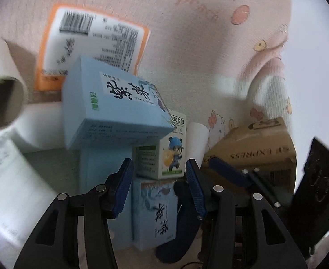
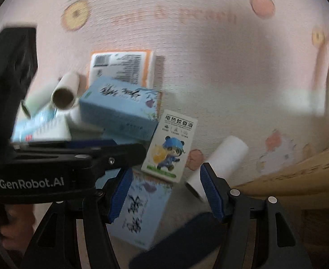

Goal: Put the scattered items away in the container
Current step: 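Move the right gripper back to the pile toward the blue box, then grasp the white mosquito-liquid box with the left gripper, then lift the mosquito-liquid box and carry it over the cardboard box, then lower the mosquito-liquid box into the cardboard box and open the left gripper, then lift the left gripper out of the cardboard box toward the pile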

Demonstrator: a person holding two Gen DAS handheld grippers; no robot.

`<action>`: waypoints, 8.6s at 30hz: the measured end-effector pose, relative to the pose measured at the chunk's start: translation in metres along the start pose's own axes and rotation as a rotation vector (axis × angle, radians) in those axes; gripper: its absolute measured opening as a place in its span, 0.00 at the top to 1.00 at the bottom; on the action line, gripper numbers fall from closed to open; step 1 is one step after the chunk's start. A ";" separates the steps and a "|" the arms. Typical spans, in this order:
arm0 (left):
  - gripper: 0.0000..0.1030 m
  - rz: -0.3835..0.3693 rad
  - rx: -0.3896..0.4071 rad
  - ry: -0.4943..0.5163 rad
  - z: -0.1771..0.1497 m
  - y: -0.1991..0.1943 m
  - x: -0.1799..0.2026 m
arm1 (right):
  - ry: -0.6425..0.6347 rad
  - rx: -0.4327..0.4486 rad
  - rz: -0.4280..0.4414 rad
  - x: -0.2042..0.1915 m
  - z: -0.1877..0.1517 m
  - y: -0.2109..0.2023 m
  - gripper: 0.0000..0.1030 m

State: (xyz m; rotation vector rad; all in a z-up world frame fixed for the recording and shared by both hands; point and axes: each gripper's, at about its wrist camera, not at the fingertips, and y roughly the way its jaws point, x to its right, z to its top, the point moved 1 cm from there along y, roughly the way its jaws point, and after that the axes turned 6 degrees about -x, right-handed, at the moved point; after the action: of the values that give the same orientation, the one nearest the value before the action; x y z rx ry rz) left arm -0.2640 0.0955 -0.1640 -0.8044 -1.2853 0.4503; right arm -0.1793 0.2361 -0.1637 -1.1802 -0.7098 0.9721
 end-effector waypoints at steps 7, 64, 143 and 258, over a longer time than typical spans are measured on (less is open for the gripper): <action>0.51 0.034 -0.063 0.037 0.007 0.030 0.007 | 0.059 -0.027 0.087 0.016 0.006 0.035 0.41; 0.58 0.028 0.051 -0.126 -0.084 -0.048 0.000 | 0.030 0.061 0.251 -0.008 -0.078 -0.039 0.54; 0.62 -0.021 0.185 -0.476 -0.113 -0.045 -0.038 | -0.093 0.144 0.364 -0.008 -0.042 -0.005 0.55; 0.86 -0.080 0.013 0.166 -0.022 0.144 0.328 | 0.323 0.117 0.103 0.355 -0.073 -0.128 0.82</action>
State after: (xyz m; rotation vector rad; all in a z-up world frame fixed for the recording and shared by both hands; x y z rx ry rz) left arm -0.1412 0.4144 -0.0540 -0.7606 -1.1550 0.3211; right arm 0.0687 0.5141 -0.0703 -1.2431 -0.3332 0.8688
